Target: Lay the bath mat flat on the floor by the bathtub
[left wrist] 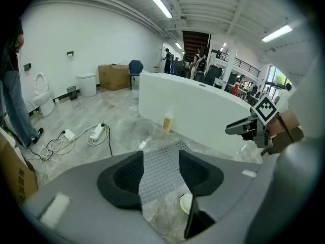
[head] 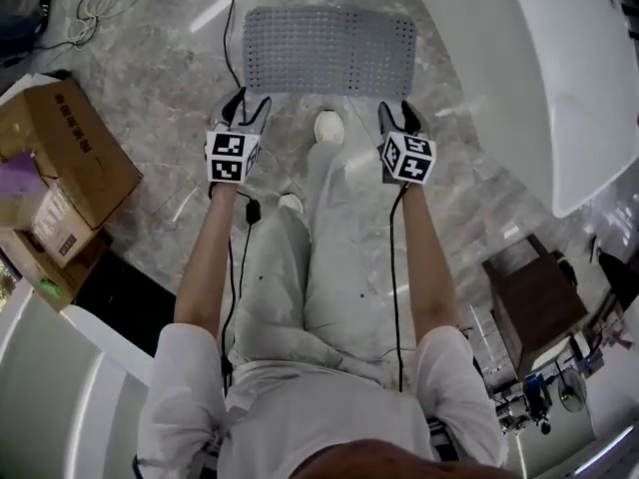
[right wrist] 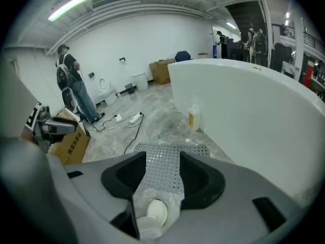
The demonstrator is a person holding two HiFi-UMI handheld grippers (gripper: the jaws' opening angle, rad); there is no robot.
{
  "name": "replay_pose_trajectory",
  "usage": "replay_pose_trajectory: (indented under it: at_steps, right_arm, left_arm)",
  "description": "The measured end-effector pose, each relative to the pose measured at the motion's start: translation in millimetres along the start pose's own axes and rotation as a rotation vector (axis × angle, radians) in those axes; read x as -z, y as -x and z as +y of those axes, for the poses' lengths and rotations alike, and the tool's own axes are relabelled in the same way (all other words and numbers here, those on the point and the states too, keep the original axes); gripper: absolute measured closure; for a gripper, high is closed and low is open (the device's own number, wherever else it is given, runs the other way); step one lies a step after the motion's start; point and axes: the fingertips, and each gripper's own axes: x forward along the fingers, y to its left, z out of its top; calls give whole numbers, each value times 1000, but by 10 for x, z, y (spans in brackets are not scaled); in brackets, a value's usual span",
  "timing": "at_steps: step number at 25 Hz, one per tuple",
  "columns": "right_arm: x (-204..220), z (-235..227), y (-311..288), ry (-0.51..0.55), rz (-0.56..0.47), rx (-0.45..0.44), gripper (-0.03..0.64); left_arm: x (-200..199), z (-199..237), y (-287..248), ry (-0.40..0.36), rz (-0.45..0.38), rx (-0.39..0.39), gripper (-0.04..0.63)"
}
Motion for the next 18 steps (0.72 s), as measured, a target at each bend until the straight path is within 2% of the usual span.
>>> replay_pose_trajectory:
  at_steps: [4, 11, 14, 18]
  right_arm:
    - [-608, 226, 793, -19, -36, 0, 407]
    - [-1802, 576, 1999, -23, -181, 15, 408]
    - [-2318, 779, 2452, 0, -281, 8, 411]
    - [-2856, 1081, 2991, 27, -412, -5, 425]
  left_arm:
    - [-743, -150, 667, 27, -46, 10, 376]
    - [-2024, -307, 1698, 42, -163, -3, 376]
    - [-2555, -432, 2043, 19, -228, 13, 376]
    - [-3052, -630, 2435, -50, -301, 41, 376]
